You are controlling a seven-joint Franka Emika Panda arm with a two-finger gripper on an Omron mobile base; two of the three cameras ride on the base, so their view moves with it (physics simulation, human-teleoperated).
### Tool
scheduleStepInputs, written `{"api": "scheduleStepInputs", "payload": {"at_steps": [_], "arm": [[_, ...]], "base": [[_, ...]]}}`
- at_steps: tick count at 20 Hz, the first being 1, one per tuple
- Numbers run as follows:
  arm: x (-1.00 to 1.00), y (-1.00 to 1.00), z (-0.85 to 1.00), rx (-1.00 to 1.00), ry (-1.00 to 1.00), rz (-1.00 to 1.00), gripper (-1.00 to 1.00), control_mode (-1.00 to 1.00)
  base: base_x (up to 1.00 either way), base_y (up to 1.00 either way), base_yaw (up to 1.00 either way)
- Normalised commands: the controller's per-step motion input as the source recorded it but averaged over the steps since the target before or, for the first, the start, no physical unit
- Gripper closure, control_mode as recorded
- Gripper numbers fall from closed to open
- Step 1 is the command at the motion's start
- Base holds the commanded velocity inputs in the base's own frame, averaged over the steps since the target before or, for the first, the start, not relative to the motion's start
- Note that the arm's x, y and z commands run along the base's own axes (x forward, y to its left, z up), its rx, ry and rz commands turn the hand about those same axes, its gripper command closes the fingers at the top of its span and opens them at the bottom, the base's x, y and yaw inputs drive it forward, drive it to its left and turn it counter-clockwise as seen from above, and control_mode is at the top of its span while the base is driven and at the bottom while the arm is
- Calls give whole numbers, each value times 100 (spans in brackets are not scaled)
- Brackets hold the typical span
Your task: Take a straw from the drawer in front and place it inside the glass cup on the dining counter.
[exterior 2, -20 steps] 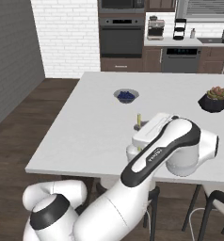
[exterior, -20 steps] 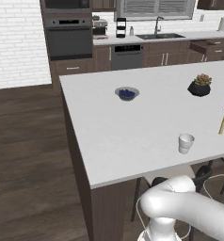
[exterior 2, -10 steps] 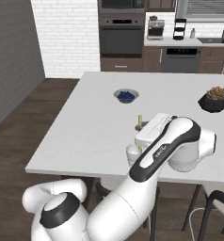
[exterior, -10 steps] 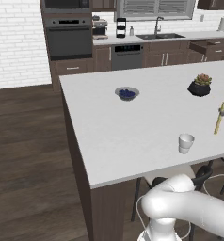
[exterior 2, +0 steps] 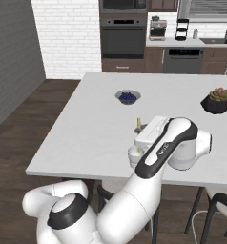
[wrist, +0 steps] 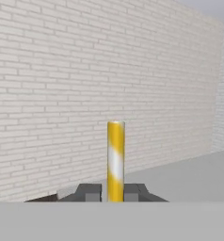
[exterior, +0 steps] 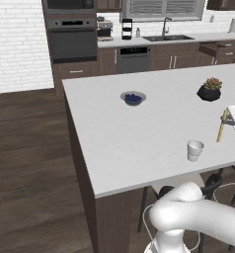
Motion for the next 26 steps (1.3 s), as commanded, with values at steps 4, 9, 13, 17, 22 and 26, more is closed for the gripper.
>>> {"api": "scheduleStepInputs", "payload": {"at_steps": [4,9,13,17,22,26], "arm": [[20,20,-25,0,2,0,100,-100],[12,3,-21,0,1,0,100,-100],[7,0,-17,0,1,0,100,-100],[14,0,-13,0,1,0,100,-100],[20,-1,-6,0,1,0,100,-100],[18,-2,-11,0,1,0,100,-100]], "base": [[0,0,0],[0,0,0],[0,0,0],[0,0,0],[0,0,0],[0,0,0]]}}
